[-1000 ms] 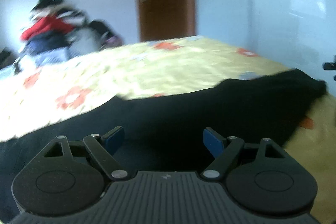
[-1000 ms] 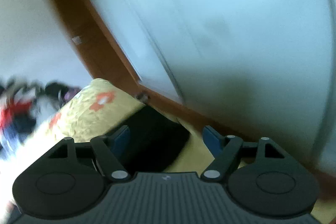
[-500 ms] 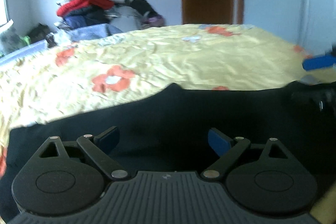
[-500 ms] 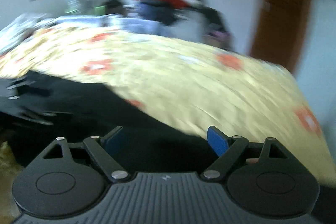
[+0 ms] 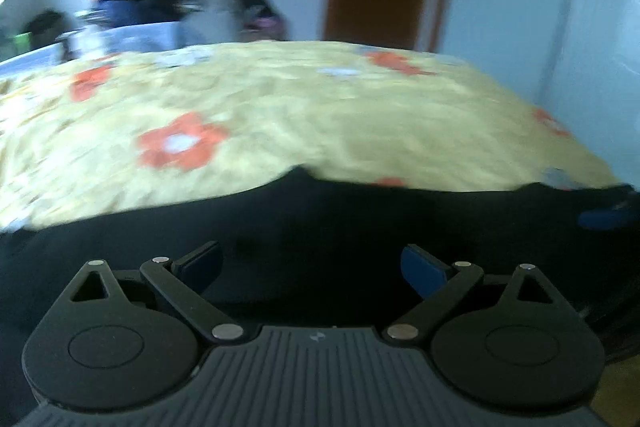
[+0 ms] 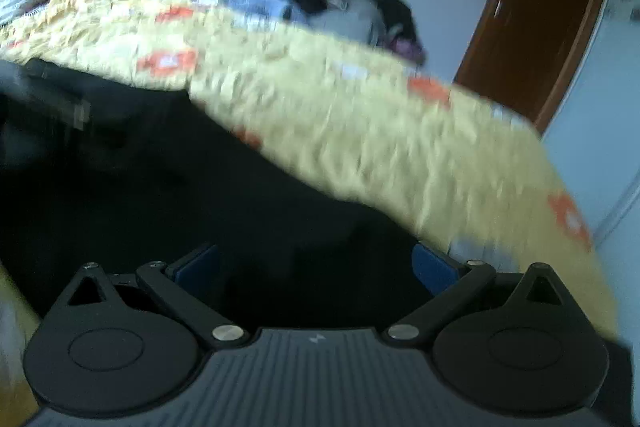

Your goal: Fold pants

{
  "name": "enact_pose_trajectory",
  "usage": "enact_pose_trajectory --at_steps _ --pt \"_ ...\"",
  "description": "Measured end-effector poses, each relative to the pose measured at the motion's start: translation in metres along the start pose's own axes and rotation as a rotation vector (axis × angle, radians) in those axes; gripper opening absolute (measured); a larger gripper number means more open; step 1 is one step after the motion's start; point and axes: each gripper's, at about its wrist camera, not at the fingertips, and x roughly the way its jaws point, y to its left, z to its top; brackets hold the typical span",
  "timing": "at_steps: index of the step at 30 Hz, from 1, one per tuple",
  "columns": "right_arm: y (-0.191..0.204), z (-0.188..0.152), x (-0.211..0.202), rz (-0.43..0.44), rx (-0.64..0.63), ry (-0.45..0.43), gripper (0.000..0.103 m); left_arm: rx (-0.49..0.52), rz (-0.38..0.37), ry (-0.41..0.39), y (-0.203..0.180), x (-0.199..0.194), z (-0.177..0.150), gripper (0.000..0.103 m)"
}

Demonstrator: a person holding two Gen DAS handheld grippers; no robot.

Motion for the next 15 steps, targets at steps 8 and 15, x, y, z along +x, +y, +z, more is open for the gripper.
enact_pose_trajectory --at_steps 8,15 --pt "-0.022 -0.028 0.000 0.099 0.172 -0.072 0.103 0.335 -0.208 -0.053 -0.047 0.025 0.016 0.093" --pt "-0.027 -0.030 0.003 0.128 0.205 -0.078 0.103 0.700 -0.394 0.049 -0.061 0.056 0.036 0.073"
